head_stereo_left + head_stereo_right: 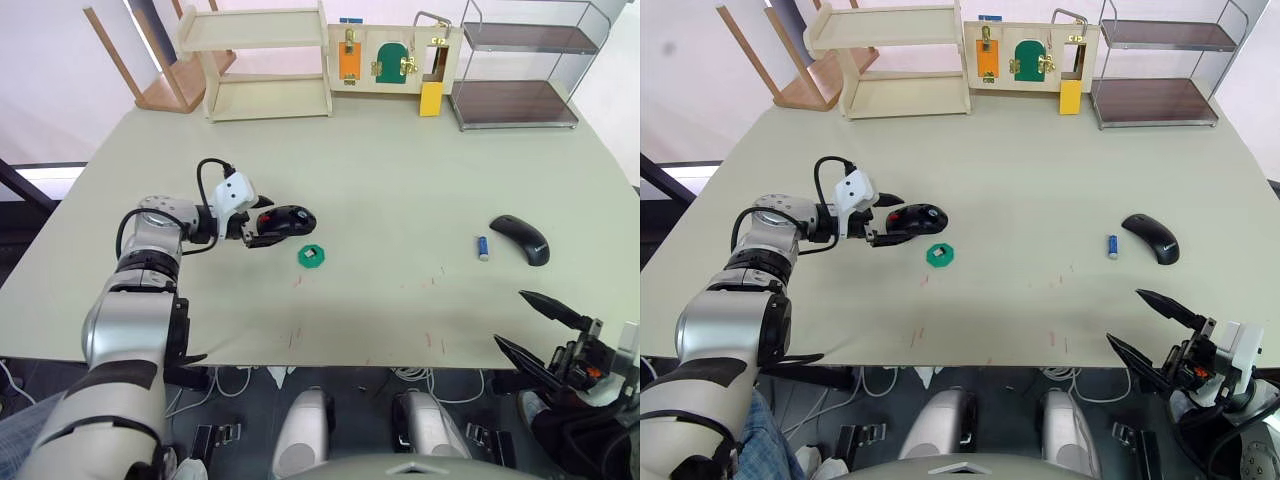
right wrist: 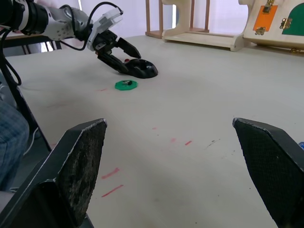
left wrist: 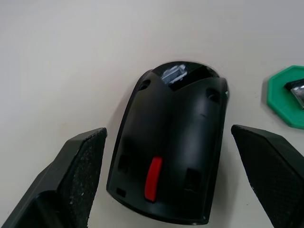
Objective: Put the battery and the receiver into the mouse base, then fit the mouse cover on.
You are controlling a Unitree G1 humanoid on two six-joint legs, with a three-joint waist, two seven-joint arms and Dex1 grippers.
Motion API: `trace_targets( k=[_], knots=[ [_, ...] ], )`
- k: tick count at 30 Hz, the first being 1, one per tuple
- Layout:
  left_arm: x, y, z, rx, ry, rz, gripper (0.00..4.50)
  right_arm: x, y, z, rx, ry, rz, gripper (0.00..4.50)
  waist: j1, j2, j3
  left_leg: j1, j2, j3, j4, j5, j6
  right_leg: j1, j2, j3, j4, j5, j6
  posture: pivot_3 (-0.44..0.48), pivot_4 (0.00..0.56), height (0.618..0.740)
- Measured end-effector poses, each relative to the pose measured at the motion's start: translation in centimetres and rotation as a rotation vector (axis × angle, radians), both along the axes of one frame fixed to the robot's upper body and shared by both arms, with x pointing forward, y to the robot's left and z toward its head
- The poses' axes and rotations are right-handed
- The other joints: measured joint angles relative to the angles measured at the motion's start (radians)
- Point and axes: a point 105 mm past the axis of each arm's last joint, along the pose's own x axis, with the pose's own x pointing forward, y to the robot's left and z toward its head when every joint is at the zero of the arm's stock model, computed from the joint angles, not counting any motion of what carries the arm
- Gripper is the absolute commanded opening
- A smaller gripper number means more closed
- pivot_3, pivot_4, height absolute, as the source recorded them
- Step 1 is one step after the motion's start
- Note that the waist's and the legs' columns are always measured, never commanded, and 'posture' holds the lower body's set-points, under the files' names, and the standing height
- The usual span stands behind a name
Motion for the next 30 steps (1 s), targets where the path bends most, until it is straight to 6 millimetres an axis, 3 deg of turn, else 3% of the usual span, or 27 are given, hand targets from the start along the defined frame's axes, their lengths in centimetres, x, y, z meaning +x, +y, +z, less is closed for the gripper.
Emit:
trace_targets(
  k=[25, 30],
  knots=[
    [0.8, -1.3, -1.0, 0.003, 0.052, 0.045, 4.5, 0.9, 1.1, 1.0, -0.015, -0.105, 0.025, 4.46, 0.002, 0.0, 0.0, 0.0, 0.0, 0.0, 0.0, 0.0, 0.0, 0.0, 0.0, 0.0, 0.001, 0.0, -0.001, 0.0, 0.15, 0.74],
    [0.8, -1.4, -0.9, 0.0, 0.053, 0.039, 3.05, 0.9, 1.1, 1.0, -0.011, -0.102, 0.015, 4.5, 0.003, 0.0, 0.0, 0.0, 0.0, 0.0, 0.0, 0.0, 0.0, 0.0, 0.0, 0.0, 0.001, 0.0, -0.001, 0.0, 0.15, 0.74]
  ],
)
